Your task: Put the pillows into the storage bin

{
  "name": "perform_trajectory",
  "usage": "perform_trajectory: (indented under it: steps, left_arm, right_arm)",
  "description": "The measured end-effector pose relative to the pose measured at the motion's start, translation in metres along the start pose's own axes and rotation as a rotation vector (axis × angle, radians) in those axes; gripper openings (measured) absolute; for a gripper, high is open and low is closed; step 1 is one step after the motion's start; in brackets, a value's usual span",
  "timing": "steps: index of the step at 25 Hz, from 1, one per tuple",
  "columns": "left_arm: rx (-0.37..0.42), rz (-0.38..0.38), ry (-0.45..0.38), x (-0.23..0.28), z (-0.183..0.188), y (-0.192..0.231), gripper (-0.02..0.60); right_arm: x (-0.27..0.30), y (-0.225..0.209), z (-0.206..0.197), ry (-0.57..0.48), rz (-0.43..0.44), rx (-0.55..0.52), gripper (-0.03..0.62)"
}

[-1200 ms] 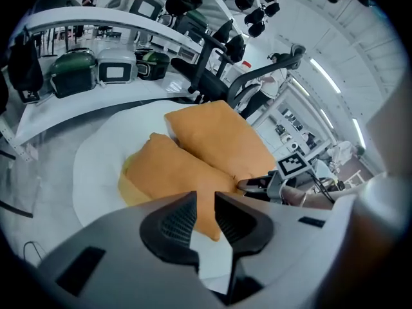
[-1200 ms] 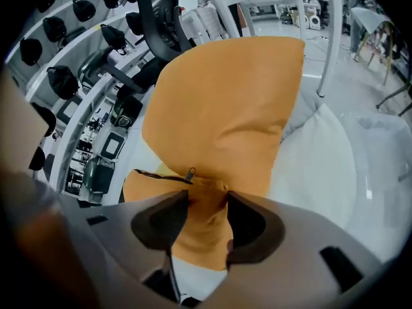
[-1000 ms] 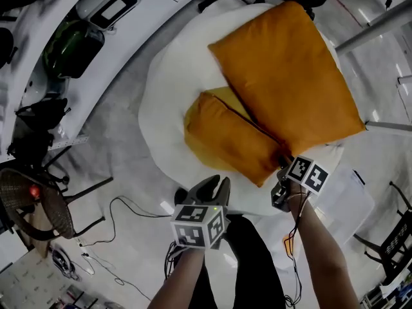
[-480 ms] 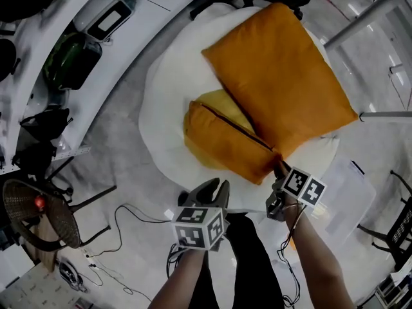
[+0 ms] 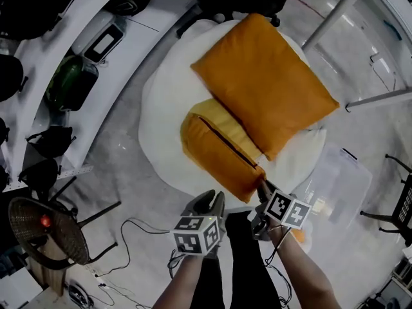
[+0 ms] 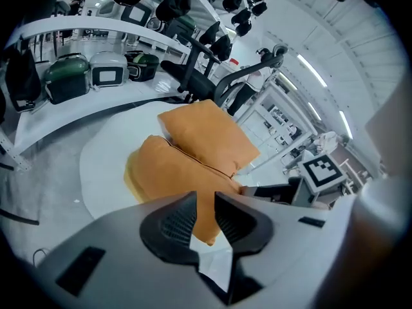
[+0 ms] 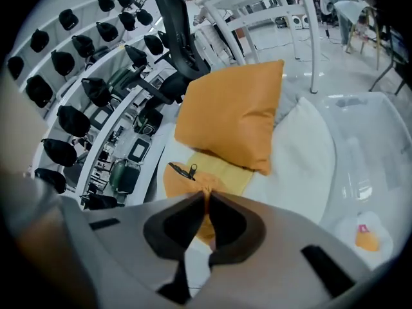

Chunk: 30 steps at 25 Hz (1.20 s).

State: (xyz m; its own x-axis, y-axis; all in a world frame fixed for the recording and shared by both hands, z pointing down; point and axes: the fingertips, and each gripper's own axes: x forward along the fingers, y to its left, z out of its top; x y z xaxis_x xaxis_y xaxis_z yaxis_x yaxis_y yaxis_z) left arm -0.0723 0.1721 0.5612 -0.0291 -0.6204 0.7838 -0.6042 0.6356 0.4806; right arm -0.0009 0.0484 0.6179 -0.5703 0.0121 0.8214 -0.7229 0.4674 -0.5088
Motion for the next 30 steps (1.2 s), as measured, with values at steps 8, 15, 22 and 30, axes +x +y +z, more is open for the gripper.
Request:
perform_trajectory:
  steps: [8, 15, 22, 30]
  left_arm:
    - [0.098, -0.060, 0.066, -0.044, -0.012, 0.003, 0.083]
    - [0.209, -0.103, 0.087, -0.077, 0.012, -0.004, 0.083]
    - [0.328, -0.176, 0.146, -0.082, 0.015, -0.049, 0.081]
    - [0.485, -0.299, 0.243, -0.068, -0.023, -0.140, 0.081]
  right_arm:
    - [-0.062, 0.036, -0.010, -0.116, 0.001, 0.018, 0.024]
    - [-0.131, 0.053, -0.029, -0.215, 0.000, 0.151, 0.023]
    - [-0.204, 0.035, -0.039, -0.304, -0.045, 0.252, 0.021]
    - [-0.306, -0.019, -0.051, -0.462, -0.058, 0.410, 0.020]
